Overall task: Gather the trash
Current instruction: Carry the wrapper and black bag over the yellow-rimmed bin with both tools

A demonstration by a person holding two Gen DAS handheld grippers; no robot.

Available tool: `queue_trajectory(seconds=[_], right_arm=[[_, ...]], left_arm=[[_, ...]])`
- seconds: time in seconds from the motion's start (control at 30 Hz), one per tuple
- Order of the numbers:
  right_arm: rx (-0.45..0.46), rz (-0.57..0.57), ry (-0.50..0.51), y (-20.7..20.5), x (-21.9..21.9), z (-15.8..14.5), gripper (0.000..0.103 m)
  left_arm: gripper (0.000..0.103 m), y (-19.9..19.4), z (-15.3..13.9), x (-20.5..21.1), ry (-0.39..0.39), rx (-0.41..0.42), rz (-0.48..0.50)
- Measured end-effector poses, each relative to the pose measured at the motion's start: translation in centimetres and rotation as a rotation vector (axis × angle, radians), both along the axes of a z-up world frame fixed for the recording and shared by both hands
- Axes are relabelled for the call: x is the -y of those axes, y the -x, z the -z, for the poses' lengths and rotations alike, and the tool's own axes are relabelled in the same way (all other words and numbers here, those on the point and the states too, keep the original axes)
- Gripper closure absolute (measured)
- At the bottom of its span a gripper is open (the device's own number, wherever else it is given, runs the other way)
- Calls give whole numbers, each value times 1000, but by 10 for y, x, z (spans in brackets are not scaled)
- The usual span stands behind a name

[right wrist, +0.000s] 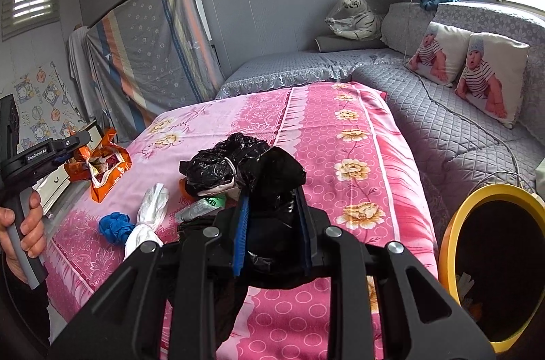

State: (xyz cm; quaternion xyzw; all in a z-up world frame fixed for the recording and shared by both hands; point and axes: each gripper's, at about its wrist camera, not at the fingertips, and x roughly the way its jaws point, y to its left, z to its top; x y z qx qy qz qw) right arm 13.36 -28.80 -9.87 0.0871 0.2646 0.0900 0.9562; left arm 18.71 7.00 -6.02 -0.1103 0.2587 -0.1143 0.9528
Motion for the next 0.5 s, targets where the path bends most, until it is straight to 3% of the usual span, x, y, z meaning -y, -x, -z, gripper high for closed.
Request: queue_trajectory(seconds=[0.5], right_arm=[[55, 106, 17, 9, 44, -20, 80]], left_arm=[[71, 0, -9, 80, -10, 6, 180]])
